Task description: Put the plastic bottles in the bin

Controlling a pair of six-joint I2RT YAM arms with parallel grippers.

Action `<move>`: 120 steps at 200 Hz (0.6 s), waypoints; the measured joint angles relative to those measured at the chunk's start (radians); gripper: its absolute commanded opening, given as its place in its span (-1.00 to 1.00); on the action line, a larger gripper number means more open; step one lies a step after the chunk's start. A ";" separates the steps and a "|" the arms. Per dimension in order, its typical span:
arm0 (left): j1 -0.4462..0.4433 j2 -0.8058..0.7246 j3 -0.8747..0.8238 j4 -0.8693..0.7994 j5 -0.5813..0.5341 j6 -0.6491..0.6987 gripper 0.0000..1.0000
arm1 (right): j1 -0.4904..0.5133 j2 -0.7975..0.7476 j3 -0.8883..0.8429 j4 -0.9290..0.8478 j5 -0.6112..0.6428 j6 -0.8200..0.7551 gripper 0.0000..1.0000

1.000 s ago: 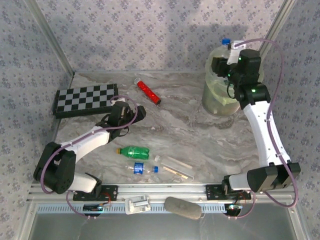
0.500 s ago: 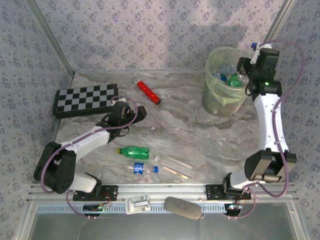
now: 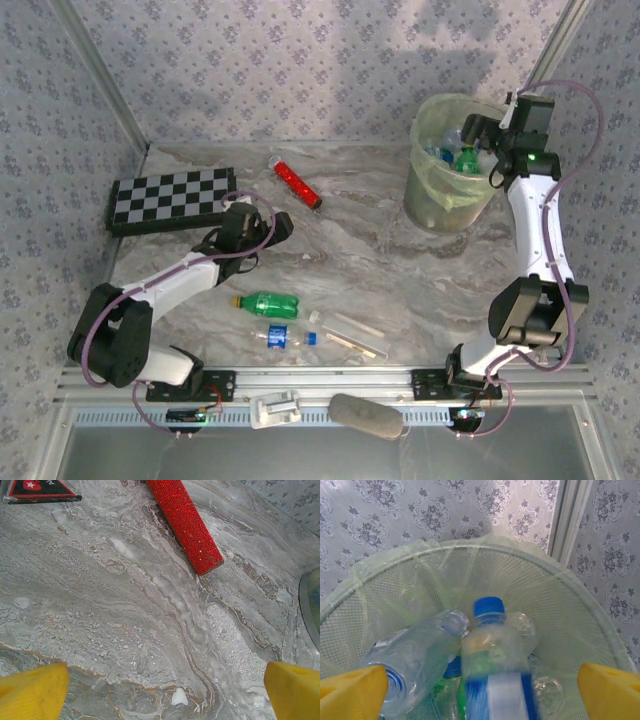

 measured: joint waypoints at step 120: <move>0.011 -0.032 -0.011 -0.065 -0.065 -0.043 1.00 | 0.344 -0.181 -0.209 0.036 -0.227 -0.051 0.98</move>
